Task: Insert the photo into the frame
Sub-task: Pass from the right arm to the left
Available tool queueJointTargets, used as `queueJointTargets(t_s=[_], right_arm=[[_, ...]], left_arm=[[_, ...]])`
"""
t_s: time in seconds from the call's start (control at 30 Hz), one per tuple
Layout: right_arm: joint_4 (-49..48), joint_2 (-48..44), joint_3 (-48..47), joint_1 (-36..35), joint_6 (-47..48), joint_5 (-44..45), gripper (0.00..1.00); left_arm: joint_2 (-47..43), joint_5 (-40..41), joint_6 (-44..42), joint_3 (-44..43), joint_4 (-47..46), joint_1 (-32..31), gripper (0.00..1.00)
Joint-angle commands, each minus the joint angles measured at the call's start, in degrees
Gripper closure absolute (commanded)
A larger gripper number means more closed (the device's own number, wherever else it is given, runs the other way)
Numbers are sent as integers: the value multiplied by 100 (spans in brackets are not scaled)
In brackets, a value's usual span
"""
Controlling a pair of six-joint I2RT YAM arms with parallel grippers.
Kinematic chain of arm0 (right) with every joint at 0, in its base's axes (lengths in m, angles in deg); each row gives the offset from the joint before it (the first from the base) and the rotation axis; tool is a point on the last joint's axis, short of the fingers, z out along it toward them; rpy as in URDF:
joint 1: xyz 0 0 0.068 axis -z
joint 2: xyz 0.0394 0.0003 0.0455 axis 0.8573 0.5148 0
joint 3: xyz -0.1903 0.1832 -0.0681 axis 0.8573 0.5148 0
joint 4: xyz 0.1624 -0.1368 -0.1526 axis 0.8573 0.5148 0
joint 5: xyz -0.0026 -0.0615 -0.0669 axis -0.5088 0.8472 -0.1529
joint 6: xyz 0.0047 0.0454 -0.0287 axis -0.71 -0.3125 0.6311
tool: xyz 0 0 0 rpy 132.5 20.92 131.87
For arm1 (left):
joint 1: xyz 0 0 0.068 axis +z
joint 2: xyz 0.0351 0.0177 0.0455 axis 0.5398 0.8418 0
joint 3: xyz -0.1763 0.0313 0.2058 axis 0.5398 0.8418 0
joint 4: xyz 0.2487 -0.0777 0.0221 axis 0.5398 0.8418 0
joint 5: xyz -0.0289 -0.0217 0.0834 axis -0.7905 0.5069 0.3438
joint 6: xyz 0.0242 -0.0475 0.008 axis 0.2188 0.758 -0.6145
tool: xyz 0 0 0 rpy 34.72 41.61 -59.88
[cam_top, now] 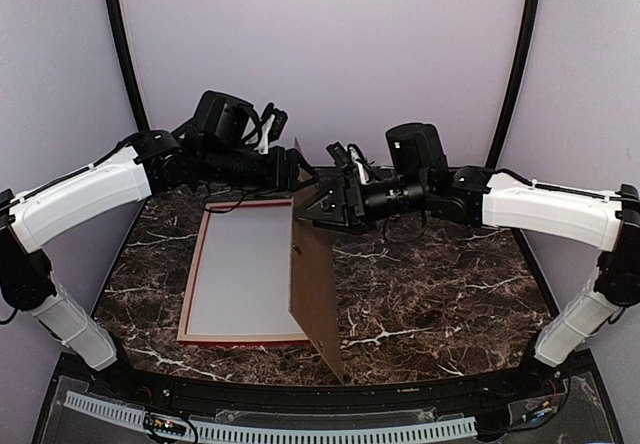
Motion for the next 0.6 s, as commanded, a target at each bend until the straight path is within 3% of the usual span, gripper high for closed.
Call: queueJointTargets(t_s=[0.0, 0.57], right_arm=[[-381, 91, -211, -55, -34, -133, 25], [-127, -349, 354, 78, 99, 285, 25]], left_arm=[[-334, 355, -186, 332, 273, 17, 43], [-394, -239, -79, 1280, -358, 307, 75]])
